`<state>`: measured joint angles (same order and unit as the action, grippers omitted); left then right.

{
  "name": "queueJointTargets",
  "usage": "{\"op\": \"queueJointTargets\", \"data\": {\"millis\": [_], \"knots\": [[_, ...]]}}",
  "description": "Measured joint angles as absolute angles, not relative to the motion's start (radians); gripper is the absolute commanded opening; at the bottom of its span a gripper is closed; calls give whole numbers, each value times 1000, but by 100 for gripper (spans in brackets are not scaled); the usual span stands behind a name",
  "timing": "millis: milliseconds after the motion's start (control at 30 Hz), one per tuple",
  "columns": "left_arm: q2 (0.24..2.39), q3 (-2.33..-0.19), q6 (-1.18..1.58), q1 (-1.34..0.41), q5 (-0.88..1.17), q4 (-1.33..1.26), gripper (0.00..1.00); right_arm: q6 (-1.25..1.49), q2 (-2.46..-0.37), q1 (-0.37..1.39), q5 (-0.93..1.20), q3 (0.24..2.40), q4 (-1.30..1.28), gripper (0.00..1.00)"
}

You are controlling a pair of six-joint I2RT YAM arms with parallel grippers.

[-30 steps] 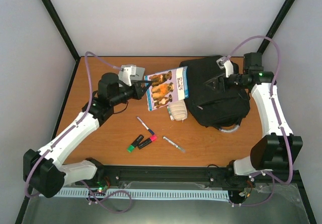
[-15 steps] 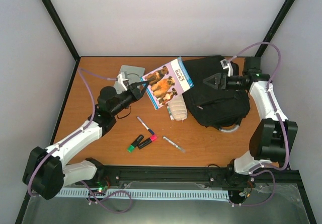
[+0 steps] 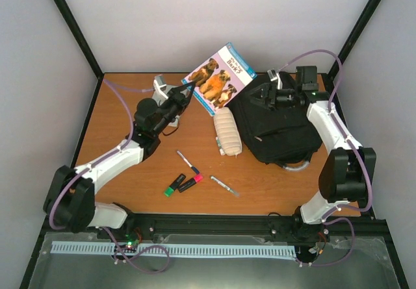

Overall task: Pack the student bag
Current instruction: Pick up the book from the center of the board.

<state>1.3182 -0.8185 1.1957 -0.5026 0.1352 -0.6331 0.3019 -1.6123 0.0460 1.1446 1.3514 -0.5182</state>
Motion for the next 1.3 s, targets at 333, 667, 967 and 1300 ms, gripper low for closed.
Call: {"op": "queueJointTargets", "data": {"millis": [333,667,967,1300], "knots": [[1485,-949,1284,-572,85,-715,1,567,-1634,102,1114,1419,-327,82],[1533,-964,1354,-590,27,-734,1,725,-1653,104,1097,1398,-170,69],[1532,-964,1384,-591,-15,-733,1,867,-1604,104,1026,1378,14,45],[1532,-964,1387,-610,-29,-732,1,917,-1606,105,959,1372,34,6]]}}
